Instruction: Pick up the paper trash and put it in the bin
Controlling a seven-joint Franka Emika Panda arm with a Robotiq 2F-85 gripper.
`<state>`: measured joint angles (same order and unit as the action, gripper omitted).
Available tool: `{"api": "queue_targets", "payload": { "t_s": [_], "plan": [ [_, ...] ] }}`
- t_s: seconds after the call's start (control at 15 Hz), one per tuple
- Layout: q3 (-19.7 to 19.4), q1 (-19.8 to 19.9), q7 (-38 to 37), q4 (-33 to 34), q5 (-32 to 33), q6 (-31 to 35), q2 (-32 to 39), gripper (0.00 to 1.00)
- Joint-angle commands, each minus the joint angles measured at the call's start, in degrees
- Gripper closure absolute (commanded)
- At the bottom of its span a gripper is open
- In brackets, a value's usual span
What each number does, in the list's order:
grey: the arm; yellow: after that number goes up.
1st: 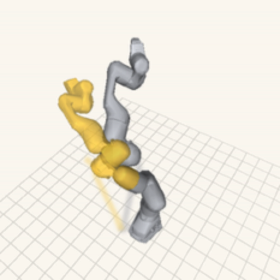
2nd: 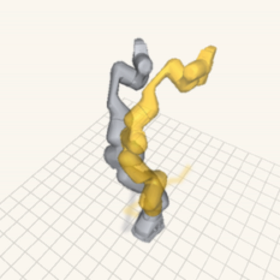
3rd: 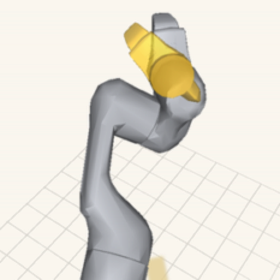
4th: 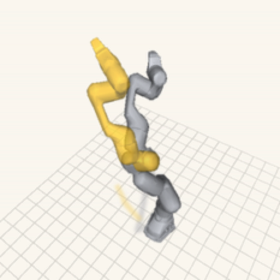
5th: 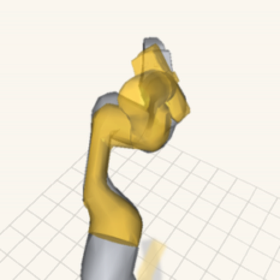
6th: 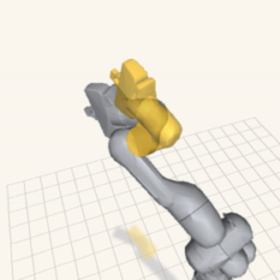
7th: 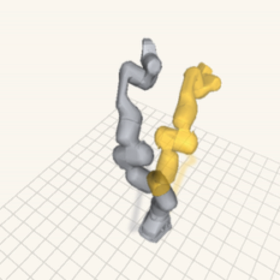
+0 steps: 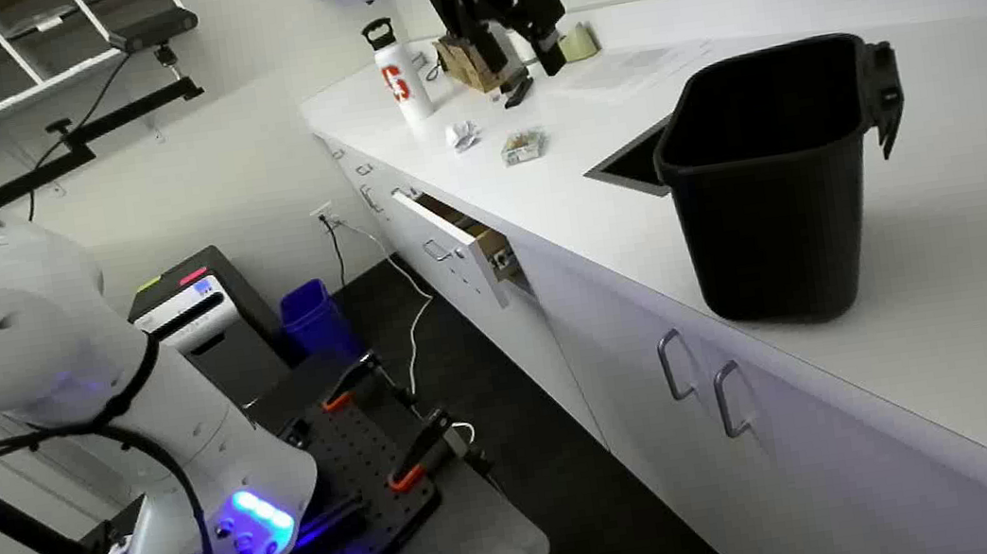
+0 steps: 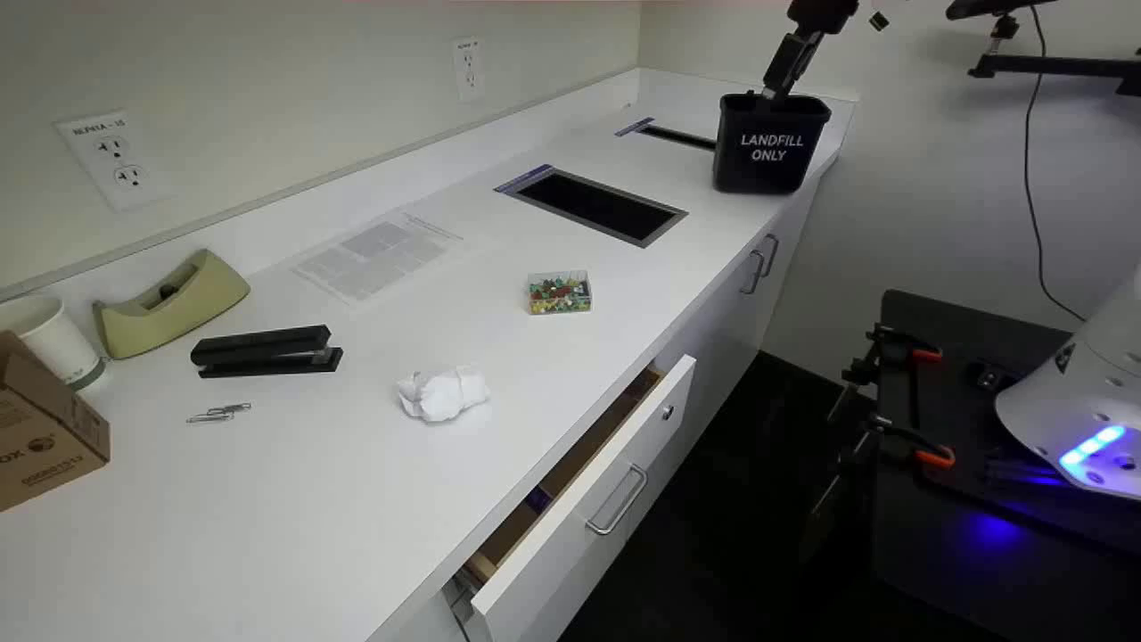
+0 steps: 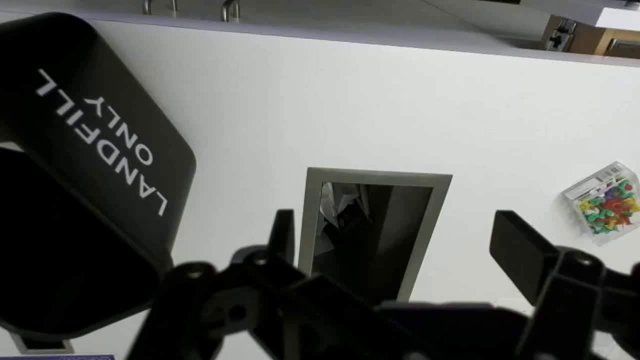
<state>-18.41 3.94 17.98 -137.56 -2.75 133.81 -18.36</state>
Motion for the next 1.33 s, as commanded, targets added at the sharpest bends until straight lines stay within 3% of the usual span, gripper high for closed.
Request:
{"api": "queue_targets", "payload": {
  "t_s": [0.0,0.33,0.87,1.27],
  "plan": [
    [1.42,1.48,0.41,0.10,-0.63,-0.19,0.13,0.00],
    [3.27,1.03,-0.97,-0.47,0.51,0.44,0.15,0.00],
    [16.50,-6.26,-2.83,0.70,1.02,3.14,5.35,0.00],
    [23.63,-12.15,-1.38,5.39,2.31,14.47,16.84,0.00]
  ]
}}
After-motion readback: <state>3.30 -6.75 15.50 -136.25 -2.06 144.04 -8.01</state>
